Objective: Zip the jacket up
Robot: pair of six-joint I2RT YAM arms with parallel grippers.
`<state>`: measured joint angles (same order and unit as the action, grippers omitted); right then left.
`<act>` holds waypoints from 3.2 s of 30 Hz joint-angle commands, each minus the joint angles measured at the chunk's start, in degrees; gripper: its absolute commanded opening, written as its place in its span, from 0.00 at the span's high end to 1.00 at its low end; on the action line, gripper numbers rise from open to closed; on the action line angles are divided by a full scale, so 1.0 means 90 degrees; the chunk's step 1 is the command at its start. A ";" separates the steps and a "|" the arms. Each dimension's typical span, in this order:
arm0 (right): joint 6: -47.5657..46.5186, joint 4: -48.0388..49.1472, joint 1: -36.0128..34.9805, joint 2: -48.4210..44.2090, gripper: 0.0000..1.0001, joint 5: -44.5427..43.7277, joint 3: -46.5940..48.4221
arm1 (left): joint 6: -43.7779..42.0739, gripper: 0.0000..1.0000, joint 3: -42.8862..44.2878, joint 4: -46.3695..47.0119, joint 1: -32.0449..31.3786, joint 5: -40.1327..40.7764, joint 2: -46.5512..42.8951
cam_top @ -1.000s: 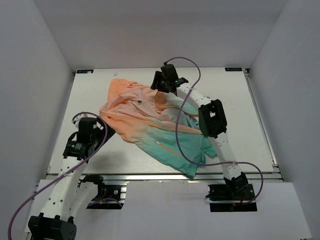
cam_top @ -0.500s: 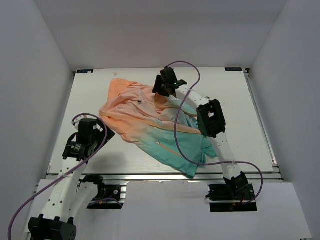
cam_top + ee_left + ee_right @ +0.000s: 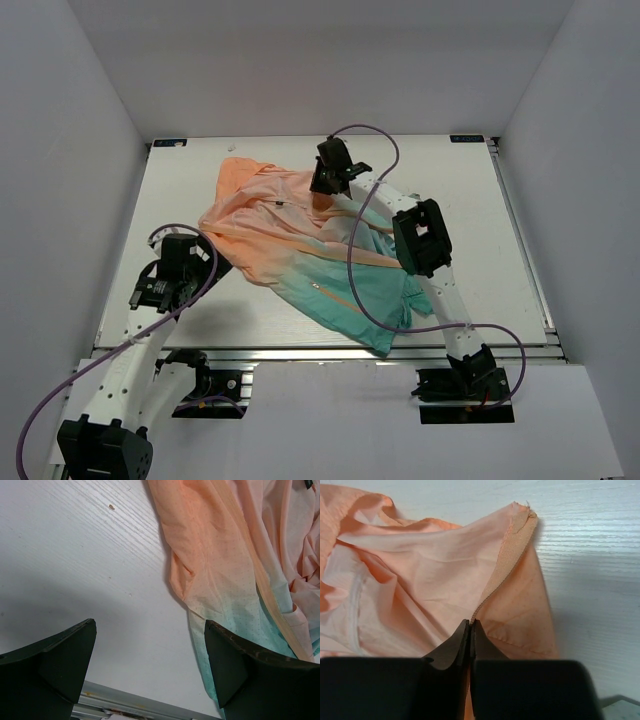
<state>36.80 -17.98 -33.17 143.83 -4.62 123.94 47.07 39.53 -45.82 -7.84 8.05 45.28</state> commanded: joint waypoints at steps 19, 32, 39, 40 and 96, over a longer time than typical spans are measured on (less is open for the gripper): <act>-0.4587 0.1578 -0.2691 -0.0318 1.00 -0.2006 0.0536 | -0.0074 0.02 -0.0291 -0.0065 0.0011 -0.0319 -0.0664; -0.2949 0.0670 -0.2400 -0.2453 0.11 -0.1186 -0.1315 | 0.0219 0.02 -0.0310 0.0266 0.0011 -0.0504 -0.0471; -0.2263 -0.0081 0.0245 -0.4233 0.11 0.0677 -0.3330 | 0.0395 0.02 -0.0496 0.1789 0.0011 -0.0885 0.1069; -0.2359 -0.0208 0.0528 -0.4252 0.11 0.0776 -0.3409 | 0.0424 0.02 -0.0447 0.2100 0.0011 -0.0798 0.1305; -0.2331 -0.1333 -0.1060 -0.7651 0.11 -0.0102 -0.8459 | -0.0660 0.02 0.2006 0.1237 -0.0769 -0.1316 0.3731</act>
<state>14.94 -30.48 -41.54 74.87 -5.89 47.62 37.17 62.46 -31.73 -12.01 -2.68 81.52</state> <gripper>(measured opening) 0.894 0.982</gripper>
